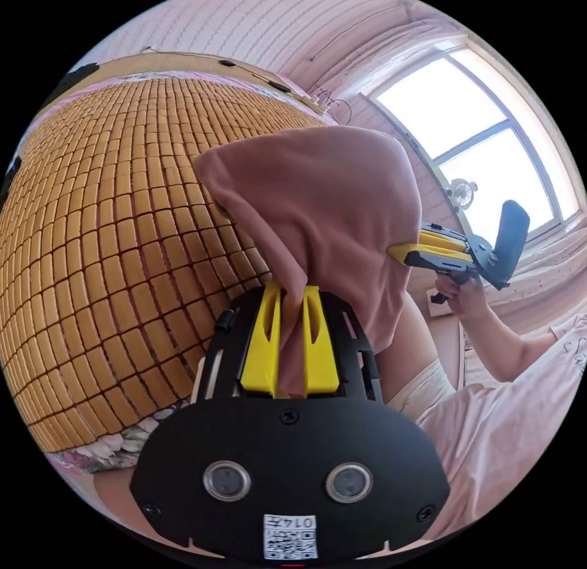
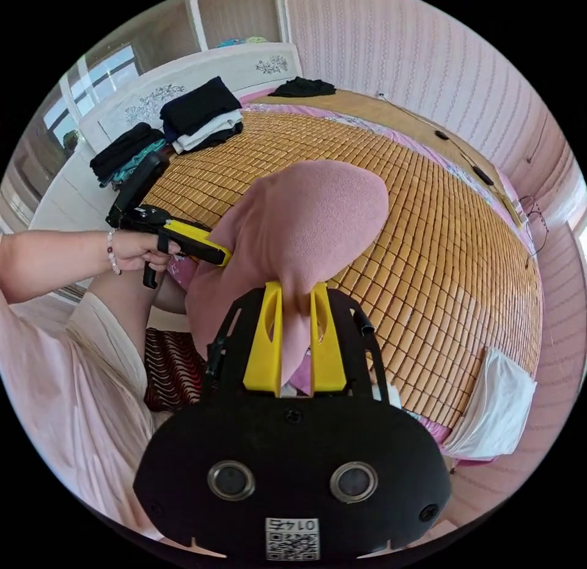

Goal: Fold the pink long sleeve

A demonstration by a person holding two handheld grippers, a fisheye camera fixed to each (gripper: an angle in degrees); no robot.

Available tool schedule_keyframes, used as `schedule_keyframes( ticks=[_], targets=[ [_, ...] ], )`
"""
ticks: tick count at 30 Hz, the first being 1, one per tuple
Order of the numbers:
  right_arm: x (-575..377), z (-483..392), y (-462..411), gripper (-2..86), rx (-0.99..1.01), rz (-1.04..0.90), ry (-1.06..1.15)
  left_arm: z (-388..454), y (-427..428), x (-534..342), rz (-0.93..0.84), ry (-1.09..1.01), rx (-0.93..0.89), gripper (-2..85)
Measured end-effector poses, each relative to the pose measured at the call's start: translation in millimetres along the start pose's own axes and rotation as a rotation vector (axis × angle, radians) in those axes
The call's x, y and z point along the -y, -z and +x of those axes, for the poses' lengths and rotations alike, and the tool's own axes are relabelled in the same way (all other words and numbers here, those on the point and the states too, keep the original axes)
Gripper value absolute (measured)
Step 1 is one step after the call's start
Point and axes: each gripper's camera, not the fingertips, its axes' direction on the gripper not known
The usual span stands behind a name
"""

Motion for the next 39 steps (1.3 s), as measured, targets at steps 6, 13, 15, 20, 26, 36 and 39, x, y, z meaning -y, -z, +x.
schedule_keyframes(
  ticks=[6, 13, 15, 20, 26, 36, 39],
  targets=[
    [-17.0, -52.4, 49.5, 7.1, -0.116, 0.090, 0.174, 13.9, 7.8, -27.6, 0.189, 0.096, -0.087, 5.3],
    [-44.4, -73.0, 94.8, 7.1, -0.228, 0.166, 0.264, 57.3, 7.2, -25.4, 0.305, 0.065, -0.151, 5.3],
    [-57.4, -67.2, 109.0, 7.1, -0.247, 0.184, 0.263, 71.9, 3.8, -18.6, 0.312, 0.040, -0.155, 5.3],
    [-92.9, -26.9, 140.3, 7.2, -0.259, 0.198, 0.232, 130.9, -27.3, 16.4, 0.282, -0.048, -0.198, 5.3],
    [-152.9, 93.1, 188.3, 7.4, -0.225, 0.134, 0.082, 237.6, -116.3, 84.1, 0.170, -0.134, -0.313, 5.4],
    [-279.7, 322.5, 141.4, 9.0, -0.278, -0.132, -0.589, 400.7, -336.9, 174.8, -0.091, -0.189, -0.219, 4.4],
    [-298.2, 308.2, 78.8, 9.0, -0.237, -0.171, -0.613, 423.0, -374.0, 175.3, -0.202, -0.302, -0.069, 4.0]
  ],
)
